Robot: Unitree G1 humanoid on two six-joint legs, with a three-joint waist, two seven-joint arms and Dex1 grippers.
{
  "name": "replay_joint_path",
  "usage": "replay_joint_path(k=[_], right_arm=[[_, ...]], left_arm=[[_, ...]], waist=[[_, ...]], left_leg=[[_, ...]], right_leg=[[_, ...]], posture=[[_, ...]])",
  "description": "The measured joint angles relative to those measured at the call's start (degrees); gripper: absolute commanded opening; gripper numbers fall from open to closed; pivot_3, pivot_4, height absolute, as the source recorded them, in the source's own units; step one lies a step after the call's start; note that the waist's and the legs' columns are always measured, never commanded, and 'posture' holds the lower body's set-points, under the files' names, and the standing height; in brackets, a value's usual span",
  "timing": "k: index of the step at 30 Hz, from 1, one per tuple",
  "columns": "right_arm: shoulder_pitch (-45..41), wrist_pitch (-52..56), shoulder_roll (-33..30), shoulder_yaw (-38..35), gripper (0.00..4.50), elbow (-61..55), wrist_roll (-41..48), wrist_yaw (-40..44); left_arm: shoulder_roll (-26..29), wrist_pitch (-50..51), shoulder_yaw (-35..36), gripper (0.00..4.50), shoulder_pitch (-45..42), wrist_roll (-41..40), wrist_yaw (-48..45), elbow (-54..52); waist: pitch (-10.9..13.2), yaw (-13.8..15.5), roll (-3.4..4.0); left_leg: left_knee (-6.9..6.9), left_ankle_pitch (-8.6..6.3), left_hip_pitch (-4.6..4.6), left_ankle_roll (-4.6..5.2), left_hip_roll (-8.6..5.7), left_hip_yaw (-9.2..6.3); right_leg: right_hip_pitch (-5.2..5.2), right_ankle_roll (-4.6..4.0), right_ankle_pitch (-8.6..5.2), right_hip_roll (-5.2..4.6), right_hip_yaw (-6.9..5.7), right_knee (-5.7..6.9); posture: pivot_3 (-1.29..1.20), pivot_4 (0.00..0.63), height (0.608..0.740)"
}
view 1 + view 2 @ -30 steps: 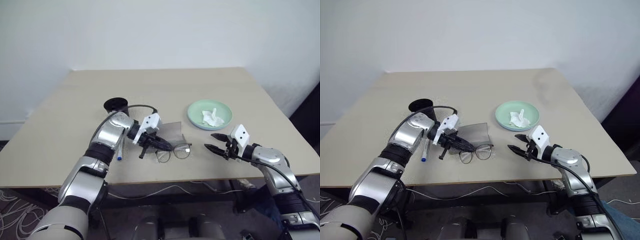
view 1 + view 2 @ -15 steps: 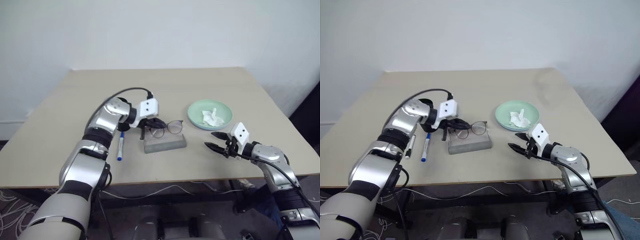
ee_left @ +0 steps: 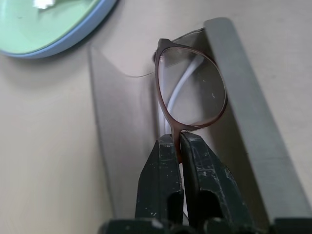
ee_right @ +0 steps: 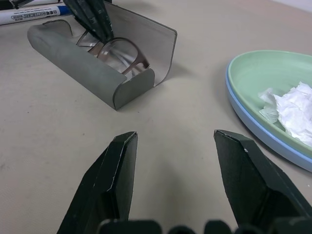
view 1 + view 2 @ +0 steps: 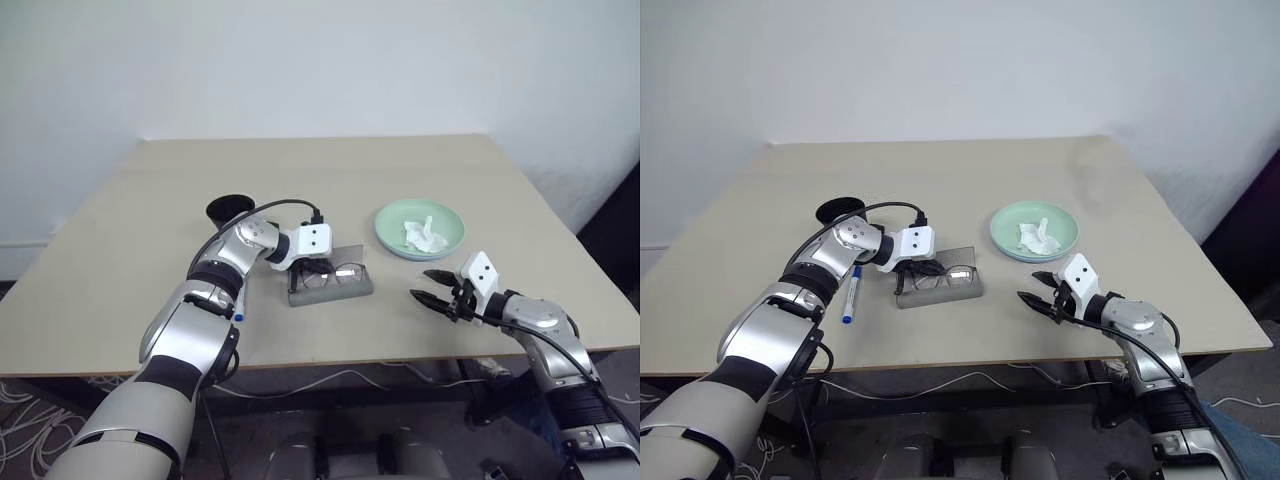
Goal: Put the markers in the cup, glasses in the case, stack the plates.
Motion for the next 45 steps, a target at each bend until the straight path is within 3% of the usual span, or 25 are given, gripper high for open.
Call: replay_joint_path(k=[3,14,17,21,35,45], right_arm=[[0.0,0.0,0.0,0.0,2.72,0.0,0.0,-0.2],[-0.6,0.0,0.2,0.3,2.72,0.1,0.0,0.0],[-0.7,0.0,0.3,0.3,2.72,0.1,-0.1,0.0],[-0.7,0.0,0.5,0.4,2.72,0.1,-0.1,0.0],[-0.4,4.1,-0.3,-1.2,2.72,-11.7,5.5,1.4],[0.0,4.7,-0.3,-1.3,2.72,-11.9,5.7,0.7]], left_arm=[[0.0,0.0,0.0,1.92,0.0,0.8,1.0,0.2],[-1.2,3.1,7.7,1.92,-4.5,-3.5,6.4,0.2],[-1.2,3.0,8.4,1.39,-6.4,-3.2,11.0,0.6],[-1.1,2.8,7.1,0.03,-6.8,0.5,18.5,3.3],[-1.3,1.7,1.7,0.03,-3.4,7.9,19.8,7.1],[0.4,1.6,5.7,0.03,-2.0,2.1,0.6,5.5]], waist=[[0.0,0.0,0.0],[0.1,0.0,-0.1],[0.1,0.0,-0.1],[0.1,0.0,-0.1],[0.0,0.1,-0.17],[0.0,0.0,-0.18]], left_leg=[[0.0,0.0,0.0,0.0,-0.01,-0.04],[0.04,-0.01,-0.02,0.03,-0.05,-0.07],[0.04,0.0,-0.02,0.04,-0.06,-0.09],[0.04,0.0,-0.01,0.04,-0.08,-0.09],[0.06,0.0,0.01,0.05,-0.08,-0.13],[0.08,-0.01,0.02,0.05,-0.03,-0.14]], right_leg=[[0.01,0.0,0.0,0.0,-0.01,0.0],[0.03,0.01,0.0,-0.02,-0.01,0.0],[0.05,0.01,0.0,0.0,-0.01,0.0],[0.05,0.01,0.01,0.02,0.01,0.03],[0.07,0.01,0.01,-0.03,-0.02,0.02],[0.07,0.01,0.0,-0.03,-0.02,0.02]], posture=[[0.0,0.0,0.74],[0.0,0.0,0.74],[0.0,0.0,0.74],[0.0,0.0,0.74],[0.0,0.0,0.74],[0.0,0.0,0.74]])
